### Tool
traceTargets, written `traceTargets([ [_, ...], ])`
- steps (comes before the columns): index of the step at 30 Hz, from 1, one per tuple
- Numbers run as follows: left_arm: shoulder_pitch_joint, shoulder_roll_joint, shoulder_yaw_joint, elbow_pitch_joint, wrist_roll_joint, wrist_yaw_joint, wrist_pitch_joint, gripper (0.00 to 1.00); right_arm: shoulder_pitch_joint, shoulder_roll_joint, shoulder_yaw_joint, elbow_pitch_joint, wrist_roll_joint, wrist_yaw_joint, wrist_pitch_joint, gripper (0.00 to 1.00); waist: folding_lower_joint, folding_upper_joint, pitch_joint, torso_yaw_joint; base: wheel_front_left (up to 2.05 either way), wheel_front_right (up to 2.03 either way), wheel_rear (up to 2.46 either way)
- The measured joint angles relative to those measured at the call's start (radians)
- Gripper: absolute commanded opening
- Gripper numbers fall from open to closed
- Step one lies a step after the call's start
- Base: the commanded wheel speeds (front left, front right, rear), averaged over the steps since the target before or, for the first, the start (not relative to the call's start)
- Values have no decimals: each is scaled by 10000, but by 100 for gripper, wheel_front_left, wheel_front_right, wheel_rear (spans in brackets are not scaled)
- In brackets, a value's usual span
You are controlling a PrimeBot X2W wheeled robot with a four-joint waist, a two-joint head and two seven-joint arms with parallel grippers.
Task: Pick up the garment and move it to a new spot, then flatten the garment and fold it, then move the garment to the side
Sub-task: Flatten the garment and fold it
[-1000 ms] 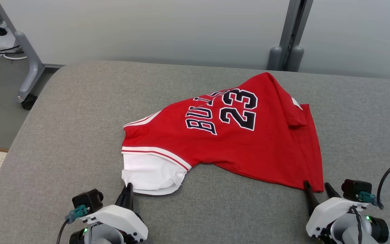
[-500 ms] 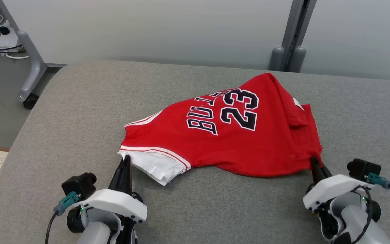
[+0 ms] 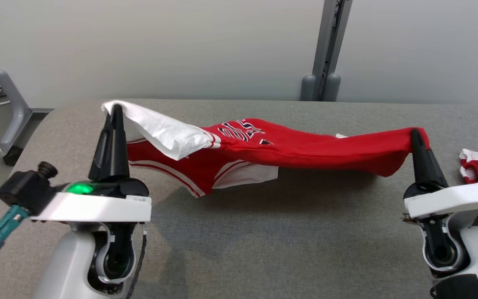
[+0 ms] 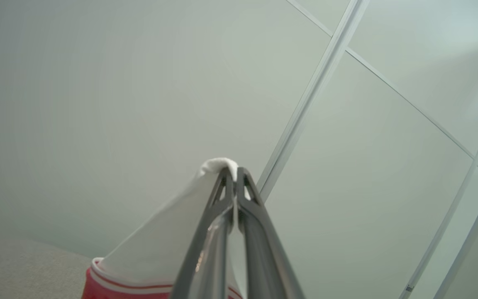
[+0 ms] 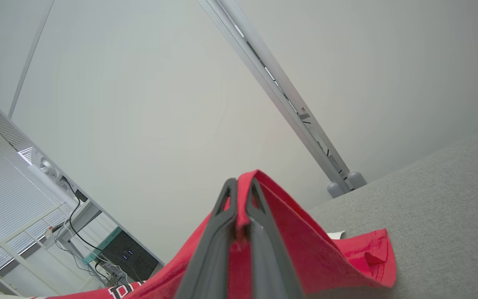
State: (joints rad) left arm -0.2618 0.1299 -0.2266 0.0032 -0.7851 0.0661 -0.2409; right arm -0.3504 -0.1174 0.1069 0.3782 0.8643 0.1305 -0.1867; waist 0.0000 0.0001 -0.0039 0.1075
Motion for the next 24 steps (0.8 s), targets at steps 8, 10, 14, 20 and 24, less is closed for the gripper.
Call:
traceTargets([
  [8, -660, 593, 280, -3160, -12, 504, 951, 0, 1321, -219, -1248, -4270, 752, -2, 1482, 0, 0, 0, -184, -483, 0, 0, 0],
  [10, -964, 715, 253, -3730, 50, 594, 1223, 0, 1544, -153, -1668, -5204, 748, 0, 1898, 0, 0, 0, -174, -581, 0, 0, 0],
  [14, -1692, 867, 117, -4474, 102, 731, 1845, 0, 1791, 63, -2531, -6844, 675, -2, 2778, 0, 0, 0, -70, -711, 0, 0, 0],
  [20, -2968, 1058, -21, -4259, 71, 817, 2654, 0, 1501, 460, -3273, -7960, 332, -2, 3963, 0, 0, 0, 461, -844, 0, 0, 0],
  [24, -3800, 1060, -46, -3390, -54, 815, 3012, 0, 695, 558, -3225, -7616, 35, -2, 4395, 0, 0, 0, 910, -912, 0, 0, 0],
])
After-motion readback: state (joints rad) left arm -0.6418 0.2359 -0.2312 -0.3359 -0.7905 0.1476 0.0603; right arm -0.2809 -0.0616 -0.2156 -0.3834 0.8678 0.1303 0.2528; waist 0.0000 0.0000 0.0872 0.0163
